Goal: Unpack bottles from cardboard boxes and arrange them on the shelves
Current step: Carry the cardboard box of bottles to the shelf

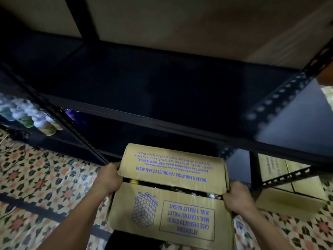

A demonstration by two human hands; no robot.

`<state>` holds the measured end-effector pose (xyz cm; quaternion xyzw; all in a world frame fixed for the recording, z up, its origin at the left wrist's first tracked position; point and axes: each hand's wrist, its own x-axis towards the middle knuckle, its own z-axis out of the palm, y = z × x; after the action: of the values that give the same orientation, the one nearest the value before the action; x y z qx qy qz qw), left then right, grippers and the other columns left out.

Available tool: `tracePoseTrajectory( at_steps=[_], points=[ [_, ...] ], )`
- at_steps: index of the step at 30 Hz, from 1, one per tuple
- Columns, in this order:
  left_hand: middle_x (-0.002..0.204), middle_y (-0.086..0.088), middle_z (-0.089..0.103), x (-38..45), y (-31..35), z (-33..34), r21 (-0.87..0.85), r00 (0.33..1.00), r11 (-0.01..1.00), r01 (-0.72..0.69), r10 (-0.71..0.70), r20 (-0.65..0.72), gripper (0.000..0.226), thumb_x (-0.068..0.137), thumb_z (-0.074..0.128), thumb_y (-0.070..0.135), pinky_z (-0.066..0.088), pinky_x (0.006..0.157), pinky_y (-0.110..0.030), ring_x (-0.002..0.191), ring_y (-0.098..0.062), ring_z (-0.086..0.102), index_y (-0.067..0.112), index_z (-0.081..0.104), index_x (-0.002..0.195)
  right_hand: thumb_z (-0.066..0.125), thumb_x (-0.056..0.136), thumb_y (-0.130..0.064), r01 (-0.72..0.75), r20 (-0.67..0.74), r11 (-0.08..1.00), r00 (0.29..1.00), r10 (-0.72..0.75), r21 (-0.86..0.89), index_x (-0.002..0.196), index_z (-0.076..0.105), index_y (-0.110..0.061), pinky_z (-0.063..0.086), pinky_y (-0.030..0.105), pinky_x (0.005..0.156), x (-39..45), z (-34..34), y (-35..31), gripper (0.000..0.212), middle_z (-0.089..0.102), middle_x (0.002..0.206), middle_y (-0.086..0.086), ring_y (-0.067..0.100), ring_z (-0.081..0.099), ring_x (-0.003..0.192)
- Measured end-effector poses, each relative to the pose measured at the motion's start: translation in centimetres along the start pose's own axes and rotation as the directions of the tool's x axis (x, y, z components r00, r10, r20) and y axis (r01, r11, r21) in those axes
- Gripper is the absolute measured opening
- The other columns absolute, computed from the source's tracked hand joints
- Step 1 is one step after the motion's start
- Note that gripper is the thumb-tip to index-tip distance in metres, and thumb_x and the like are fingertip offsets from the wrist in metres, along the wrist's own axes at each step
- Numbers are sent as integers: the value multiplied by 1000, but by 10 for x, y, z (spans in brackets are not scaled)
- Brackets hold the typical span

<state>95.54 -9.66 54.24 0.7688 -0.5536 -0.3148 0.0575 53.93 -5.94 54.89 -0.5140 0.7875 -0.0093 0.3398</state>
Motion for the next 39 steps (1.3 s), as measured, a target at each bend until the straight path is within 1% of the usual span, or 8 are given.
tracePoseTrajectory(
  at_steps=[3,7,11,17,22,27,35,39],
  points=[
    [103,-2,77,1,-9,4,2,999,1000,-14,13,36,44,80,72,6,49,71,-26,98,-25,70,25,74,120,65,86,-12,-32,19,999,999,32,-10,76,66,-11,51,29,67,-9,12,5,10,69,82,5,23,67,81],
    [94,8,76,14,-28,4,-22,996,999,-32,34,88,40,78,77,9,59,74,-32,89,-17,71,26,75,113,64,85,-7,-71,8,997,997,71,0,58,53,-22,41,27,63,-22,36,-3,33,65,73,2,25,66,80],
    [85,15,70,37,-56,9,-41,986,994,-97,101,134,28,84,75,10,44,55,-13,73,3,58,28,73,104,63,85,-11,-101,-15,995,995,101,16,65,59,-19,40,28,58,-22,71,-17,22,66,73,-1,23,68,78],
    [87,0,75,73,-105,35,7,987,995,-97,95,133,25,83,67,0,55,65,-30,78,-15,66,16,76,101,65,88,-15,-159,-23,987,987,160,16,85,66,-20,44,27,60,-11,141,-23,6,71,89,4,21,63,78],
    [105,-10,74,107,-154,106,-26,984,999,-33,38,175,24,89,60,6,53,77,-35,98,-31,68,13,72,109,65,86,-11,-150,-9,988,989,151,23,79,68,-14,40,26,52,40,227,8,8,62,69,-1,17,58,63],
    [111,-12,74,160,-211,206,-46,980,998,-47,55,189,35,85,60,16,54,81,-37,105,-35,67,14,73,118,68,85,-8,-158,14,987,987,158,29,85,71,-5,38,26,52,122,328,56,4,66,72,8,23,60,65],
    [111,-16,71,248,-274,339,8,982,1000,25,-26,186,25,91,63,8,47,73,-35,102,-34,66,6,70,115,67,87,-11,-215,32,976,976,216,-17,89,73,-5,49,31,65,236,448,99,8,69,84,13,27,61,74],
    [102,-15,70,278,-292,380,60,979,998,28,-39,201,23,90,63,4,43,69,-32,85,-26,59,5,71,112,66,89,-12,-219,25,976,975,219,0,96,73,-3,46,32,68,269,486,113,13,71,95,17,32,65,86]
  ],
)
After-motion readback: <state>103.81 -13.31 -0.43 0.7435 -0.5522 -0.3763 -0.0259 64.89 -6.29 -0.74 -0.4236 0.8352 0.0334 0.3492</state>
